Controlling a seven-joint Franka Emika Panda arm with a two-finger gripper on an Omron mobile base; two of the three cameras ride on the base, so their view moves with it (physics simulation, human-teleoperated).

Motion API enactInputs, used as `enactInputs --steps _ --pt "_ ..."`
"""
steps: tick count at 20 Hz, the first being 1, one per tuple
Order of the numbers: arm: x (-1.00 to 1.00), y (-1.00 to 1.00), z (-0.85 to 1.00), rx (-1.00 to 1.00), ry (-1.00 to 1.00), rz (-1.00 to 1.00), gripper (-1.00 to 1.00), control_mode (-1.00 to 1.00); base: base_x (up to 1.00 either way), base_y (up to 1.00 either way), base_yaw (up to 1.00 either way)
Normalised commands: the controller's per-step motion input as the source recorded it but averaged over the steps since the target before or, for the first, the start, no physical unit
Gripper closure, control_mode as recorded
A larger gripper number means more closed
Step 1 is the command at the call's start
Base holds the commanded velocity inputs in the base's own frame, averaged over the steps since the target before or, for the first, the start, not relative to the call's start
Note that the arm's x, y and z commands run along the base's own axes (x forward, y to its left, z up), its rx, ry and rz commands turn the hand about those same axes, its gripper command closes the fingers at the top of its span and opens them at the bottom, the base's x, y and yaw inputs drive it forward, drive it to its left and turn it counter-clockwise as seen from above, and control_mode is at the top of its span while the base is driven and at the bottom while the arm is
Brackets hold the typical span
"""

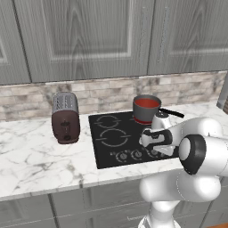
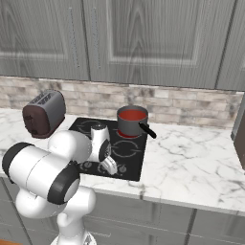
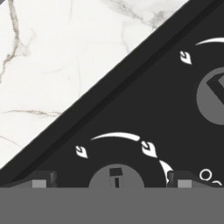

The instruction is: Wait until the marinara sauce is simmered to a deep red color and then turn off the stove.

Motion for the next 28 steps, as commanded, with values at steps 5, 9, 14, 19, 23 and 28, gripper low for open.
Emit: enactInputs --steps 5,9,14,19,23,28 --pt "0.00 0.00 0.00 0.00 0.00 0.00 -1.00 -1.00 0.00 0.00 0.00" --pt "0.00 0.00 0.00 0.00 0.00 0.00 -1.00 -1.00 0.00 0.00 0.00" --pt "0.00 0.00 0.00 0.00 0.00 0.00 -1.00 -1.00 0.00 0.00 0.00" --pt "0.00 0.00 0.00 0.00 0.00 0.00 -1.00 -1.00 0.00 0.00 0.00" --pt "0.00 0.00 0.00 0.00 0.00 0.00 -1.00 -1.00 0.00 0.00 0.00" --pt "0.00 0.00 0.00 0.00 0.00 0.00 -1.00 -1.00 0.00 0.00 0.00"
